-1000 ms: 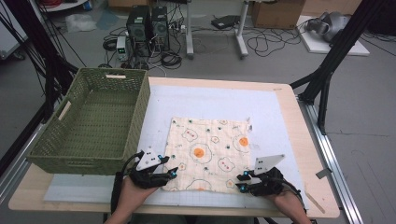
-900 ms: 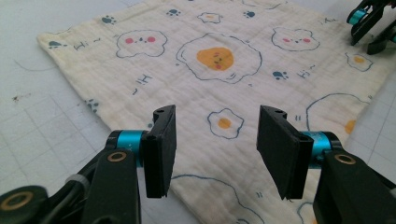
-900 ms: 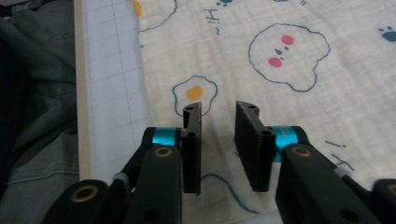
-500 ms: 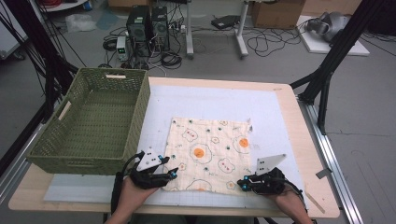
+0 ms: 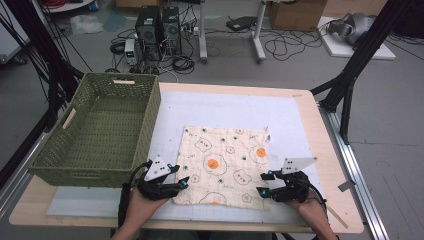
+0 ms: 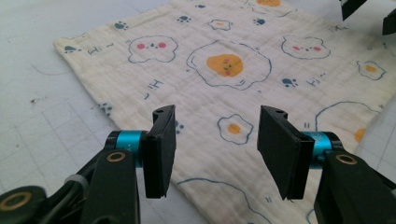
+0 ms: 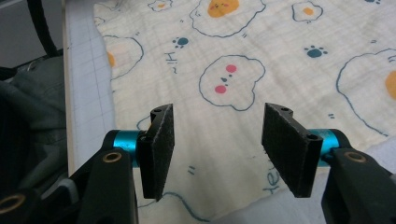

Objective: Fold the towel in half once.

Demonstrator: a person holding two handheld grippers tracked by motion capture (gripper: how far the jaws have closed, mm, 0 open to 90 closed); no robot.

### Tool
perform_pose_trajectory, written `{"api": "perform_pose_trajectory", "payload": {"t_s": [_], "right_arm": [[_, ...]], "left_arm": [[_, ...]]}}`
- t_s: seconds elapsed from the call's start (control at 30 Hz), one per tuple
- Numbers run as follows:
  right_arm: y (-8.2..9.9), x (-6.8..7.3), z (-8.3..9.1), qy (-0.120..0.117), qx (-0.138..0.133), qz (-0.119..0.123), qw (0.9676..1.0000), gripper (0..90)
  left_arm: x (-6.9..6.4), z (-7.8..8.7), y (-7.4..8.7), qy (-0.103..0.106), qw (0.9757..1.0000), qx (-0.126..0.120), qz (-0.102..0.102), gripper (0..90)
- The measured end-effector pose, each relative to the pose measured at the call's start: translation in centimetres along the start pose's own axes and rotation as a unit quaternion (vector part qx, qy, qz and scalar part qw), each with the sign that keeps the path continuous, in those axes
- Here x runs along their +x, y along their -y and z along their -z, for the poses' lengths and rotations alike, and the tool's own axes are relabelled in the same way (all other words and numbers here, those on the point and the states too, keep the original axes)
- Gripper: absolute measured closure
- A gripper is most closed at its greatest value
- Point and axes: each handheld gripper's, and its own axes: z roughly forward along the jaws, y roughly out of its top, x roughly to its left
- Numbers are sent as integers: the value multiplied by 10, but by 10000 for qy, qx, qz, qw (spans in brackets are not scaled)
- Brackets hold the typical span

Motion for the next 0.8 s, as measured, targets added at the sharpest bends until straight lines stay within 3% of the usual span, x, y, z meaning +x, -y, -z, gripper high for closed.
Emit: {"api": "perform_pose_trajectory", "payload": {"t_s": [0.13, 0.33, 0.57, 0.8], "right_arm": [[-3, -9, 3, 100, -116, -133, 9998, 373], [-9, -26, 7, 191, -259, -290, 9991, 385], [-25, -47, 8, 377, -254, -311, 9985, 411], [-49, -67, 3, 516, -122, -224, 9983, 449]], "left_arm": [[2, -5, -5, -14, 10000, 10, 27, 474], [7, -13, -15, 7, 10000, 59, 72, 495], [18, -28, -31, -88, 9998, 50, 145, 516], [32, -50, -50, -383, 9990, -7, 246, 571]]}}
